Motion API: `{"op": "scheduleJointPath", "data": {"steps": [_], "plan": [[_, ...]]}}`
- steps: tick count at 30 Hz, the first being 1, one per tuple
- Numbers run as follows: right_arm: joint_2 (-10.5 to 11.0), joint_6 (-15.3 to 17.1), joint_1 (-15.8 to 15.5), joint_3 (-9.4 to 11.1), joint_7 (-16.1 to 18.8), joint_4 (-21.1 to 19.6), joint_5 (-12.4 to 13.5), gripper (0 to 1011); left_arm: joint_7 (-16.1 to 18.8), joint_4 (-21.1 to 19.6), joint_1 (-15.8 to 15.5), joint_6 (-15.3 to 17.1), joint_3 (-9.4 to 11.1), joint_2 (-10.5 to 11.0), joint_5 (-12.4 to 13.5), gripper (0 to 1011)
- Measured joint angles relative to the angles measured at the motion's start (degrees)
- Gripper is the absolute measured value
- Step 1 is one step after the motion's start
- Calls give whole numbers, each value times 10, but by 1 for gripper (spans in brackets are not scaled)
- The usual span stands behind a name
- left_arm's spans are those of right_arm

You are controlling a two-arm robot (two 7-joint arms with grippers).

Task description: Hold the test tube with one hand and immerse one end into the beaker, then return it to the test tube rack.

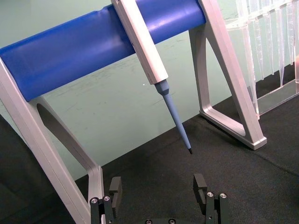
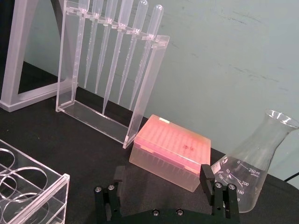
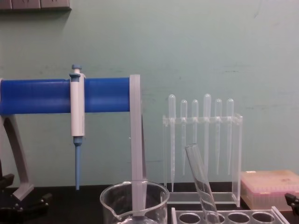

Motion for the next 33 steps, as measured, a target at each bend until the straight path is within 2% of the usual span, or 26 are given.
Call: {"op": "scheduleJointPath", "data": {"steps": [28, 33], "plan": [[0, 0, 0, 0, 0, 0, 0, 1003, 0, 0, 0, 0, 0, 0, 0, 1000], [12, 6, -26, 13, -7, -36, -2, 1003, 0, 0, 0, 0, 0, 0, 0, 1000]]}}
